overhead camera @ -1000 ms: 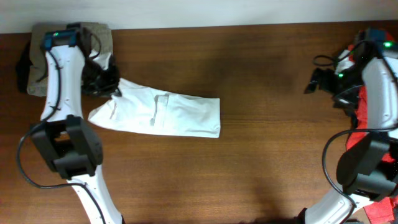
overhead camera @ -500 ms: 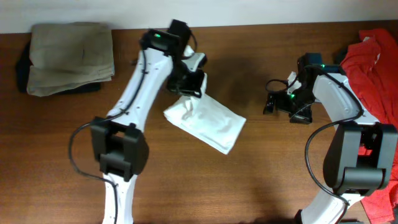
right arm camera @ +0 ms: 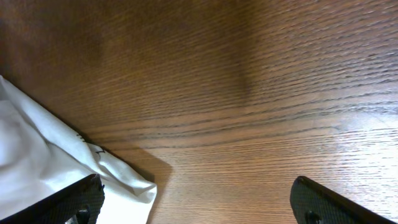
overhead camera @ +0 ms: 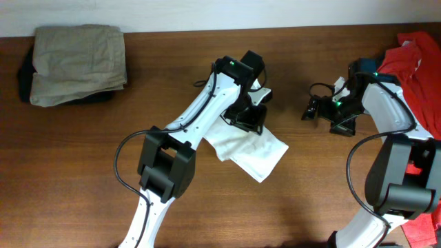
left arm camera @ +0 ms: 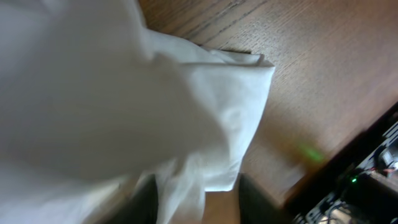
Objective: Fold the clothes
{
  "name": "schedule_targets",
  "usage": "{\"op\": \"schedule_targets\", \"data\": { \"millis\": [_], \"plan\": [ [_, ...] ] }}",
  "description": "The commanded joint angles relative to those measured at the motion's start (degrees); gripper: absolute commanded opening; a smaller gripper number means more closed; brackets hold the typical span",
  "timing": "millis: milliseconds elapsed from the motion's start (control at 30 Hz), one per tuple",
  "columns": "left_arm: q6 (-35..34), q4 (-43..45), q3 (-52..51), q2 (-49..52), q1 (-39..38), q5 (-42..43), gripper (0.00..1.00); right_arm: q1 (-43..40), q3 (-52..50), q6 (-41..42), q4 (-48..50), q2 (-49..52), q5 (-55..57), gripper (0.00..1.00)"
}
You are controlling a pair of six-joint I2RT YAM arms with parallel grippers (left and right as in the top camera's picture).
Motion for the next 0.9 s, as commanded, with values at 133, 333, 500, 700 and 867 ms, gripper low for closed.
{"op": "schedule_targets", "data": {
  "millis": [133,333,500,700,867],
  "plan": [
    [6.3,-2.3,1.0,0.7,-1.6,13.5,0.41,-5.1,4.4,-2.8,-3.5,-0.3,-6.3,0.99],
    [7.7,-11.1,5.7,-5.6,15.3,4.5,0.46,-3.9,7.2,-6.2,-5.2,-0.3,-22.5,0.99],
    [9.5,-12.0,-0.1,-5.5,19.6,4.6,0.52,3.0,7.2,-5.8,-3.1,-0.3,-23.1,0.99],
    [9.8,-7.5,-7.3,-5.5,20.4,0.5,0.52,12.2,7.2,0.4,-0.2,-0.2,-13.5,0.92],
    [9.9,-7.0,-7.7,-5.6,21.2,0.5,0.55,17.4,7.2,1.9,-0.5,1.0,-7.6,0.92]
  ]
}}
